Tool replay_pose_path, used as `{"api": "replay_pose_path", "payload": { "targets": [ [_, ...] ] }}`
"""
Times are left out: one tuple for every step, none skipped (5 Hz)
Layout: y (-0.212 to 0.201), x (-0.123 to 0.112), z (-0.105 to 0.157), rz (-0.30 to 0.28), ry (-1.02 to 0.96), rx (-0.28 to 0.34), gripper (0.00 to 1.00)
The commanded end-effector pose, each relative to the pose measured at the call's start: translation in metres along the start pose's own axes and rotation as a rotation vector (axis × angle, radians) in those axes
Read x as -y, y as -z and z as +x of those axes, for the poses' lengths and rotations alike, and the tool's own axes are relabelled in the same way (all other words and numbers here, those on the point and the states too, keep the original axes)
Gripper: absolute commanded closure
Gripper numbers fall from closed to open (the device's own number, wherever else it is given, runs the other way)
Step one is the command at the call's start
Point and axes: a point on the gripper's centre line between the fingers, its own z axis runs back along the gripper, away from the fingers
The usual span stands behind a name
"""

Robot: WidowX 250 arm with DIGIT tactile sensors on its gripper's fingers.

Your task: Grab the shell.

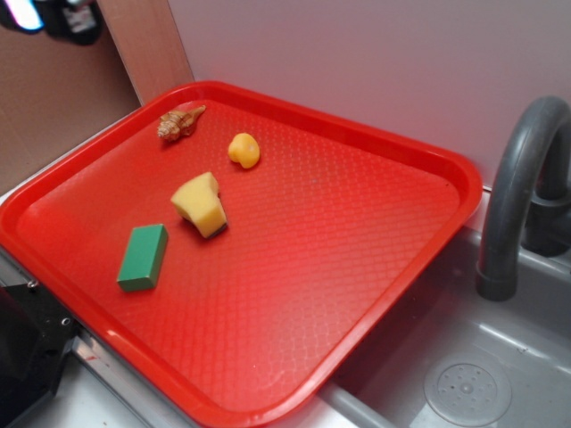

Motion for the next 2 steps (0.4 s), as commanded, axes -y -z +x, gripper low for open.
{"api": "replay_pose_path", "payload": {
  "targets": [
    [0.037,-0.056,0.021,0.059,-0.169,0.026,0.00],
    [0.068,-0.078,0.041,0.103,-0.248,0.009,0.00]
  ]
}}
